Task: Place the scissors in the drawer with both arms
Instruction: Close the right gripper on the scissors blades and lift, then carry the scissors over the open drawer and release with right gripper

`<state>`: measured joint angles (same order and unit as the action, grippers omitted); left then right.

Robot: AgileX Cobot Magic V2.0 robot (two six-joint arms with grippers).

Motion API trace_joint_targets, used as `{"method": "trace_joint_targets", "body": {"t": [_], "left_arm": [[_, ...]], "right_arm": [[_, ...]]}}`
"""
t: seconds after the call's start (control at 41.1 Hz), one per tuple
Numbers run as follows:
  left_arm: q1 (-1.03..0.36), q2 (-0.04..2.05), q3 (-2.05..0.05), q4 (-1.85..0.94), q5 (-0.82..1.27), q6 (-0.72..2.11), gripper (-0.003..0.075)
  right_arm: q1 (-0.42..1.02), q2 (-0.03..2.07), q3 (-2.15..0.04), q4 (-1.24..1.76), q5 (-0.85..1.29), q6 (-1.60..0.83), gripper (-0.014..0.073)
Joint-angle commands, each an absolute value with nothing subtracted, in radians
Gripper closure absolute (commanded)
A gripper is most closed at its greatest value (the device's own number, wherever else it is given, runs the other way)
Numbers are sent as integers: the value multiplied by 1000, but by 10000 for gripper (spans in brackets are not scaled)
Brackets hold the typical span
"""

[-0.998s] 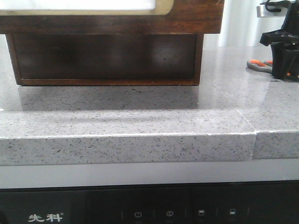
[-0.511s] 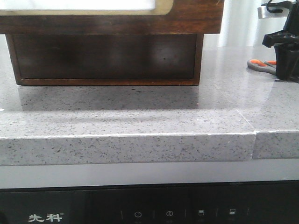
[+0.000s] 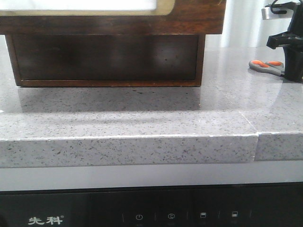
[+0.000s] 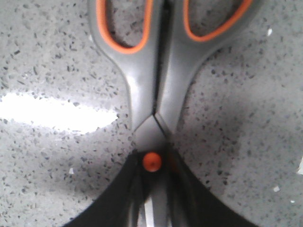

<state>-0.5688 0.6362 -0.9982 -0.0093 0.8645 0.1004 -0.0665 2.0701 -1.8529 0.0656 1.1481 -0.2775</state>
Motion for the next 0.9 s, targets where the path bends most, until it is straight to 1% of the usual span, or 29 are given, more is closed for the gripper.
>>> {"method": "trace_joint_targets", "body": {"t": [0.0, 0.243, 0.608, 0.876], "left_arm": [[-574, 639, -1029, -9, 789, 91, 282], [-574, 639, -1029, -9, 789, 91, 281], [-574, 639, -1029, -9, 789, 91, 281], [-574, 639, -1029, -9, 789, 91, 282]], "right_arm": [[-66, 2019, -1878, 68, 1172, -286, 566], [-66, 1899, -1878, 120, 1149, -286, 566], [-64, 1596, -1878, 161, 1119, -287, 566], [2, 1408, -1878, 170, 1076, -312, 566]]}}
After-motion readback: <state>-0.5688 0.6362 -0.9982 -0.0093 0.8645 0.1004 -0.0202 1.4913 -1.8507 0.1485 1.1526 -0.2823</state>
